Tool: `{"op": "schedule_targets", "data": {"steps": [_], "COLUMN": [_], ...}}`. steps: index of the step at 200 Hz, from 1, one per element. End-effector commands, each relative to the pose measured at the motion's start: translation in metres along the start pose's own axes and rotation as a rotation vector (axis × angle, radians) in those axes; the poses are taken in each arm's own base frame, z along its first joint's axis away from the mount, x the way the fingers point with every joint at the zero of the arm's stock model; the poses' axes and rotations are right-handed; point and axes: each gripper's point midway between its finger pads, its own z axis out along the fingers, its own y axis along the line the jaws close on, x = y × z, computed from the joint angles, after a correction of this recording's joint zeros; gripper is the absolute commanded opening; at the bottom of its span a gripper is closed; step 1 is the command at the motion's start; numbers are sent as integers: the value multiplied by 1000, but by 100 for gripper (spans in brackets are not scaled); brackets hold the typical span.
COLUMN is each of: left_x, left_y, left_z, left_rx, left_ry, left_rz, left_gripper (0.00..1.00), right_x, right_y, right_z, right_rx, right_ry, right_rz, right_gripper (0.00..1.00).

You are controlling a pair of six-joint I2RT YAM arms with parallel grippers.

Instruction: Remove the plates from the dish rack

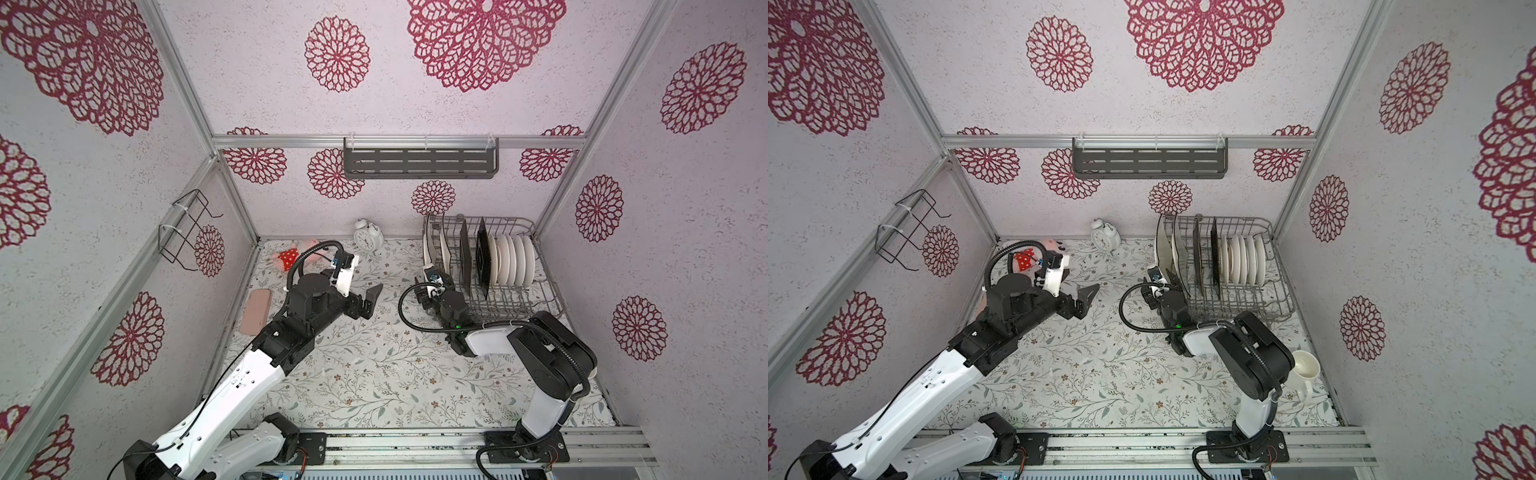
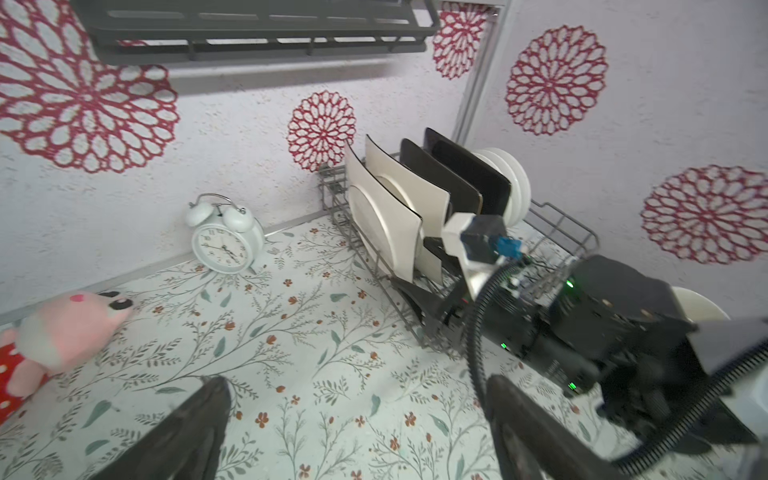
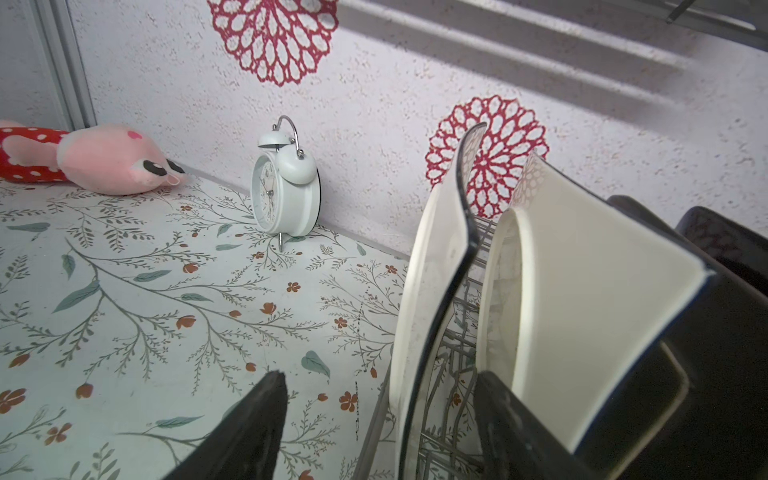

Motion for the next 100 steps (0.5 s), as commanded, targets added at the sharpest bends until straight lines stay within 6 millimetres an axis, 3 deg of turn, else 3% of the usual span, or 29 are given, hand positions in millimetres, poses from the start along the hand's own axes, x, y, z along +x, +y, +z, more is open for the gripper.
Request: {"op": "schedule_targets", "data": {"steps": [1,20,46,100], "left_x": [-9,-5,0,22], "left_y": [-33,-43,-38,-38], "left_z": [-27,-49,-68,-67], "left_rx": [182,242,210,208], "left_ry": [-114,-218,-284,-160], "left_rz": [64,117,135,175], "left_gripper": [98,97,97,97], "right_x": [-26,-26,-22,-14], "right_y": [-10,-10,-11,-4], "right_z": [3,5,8,11], "right_rx": [67,78,96,68], "right_ry": [-83,-89,-82,-69], "right_rz": [6,-4,-12,17], "right_gripper": [74,74,73,68]}}
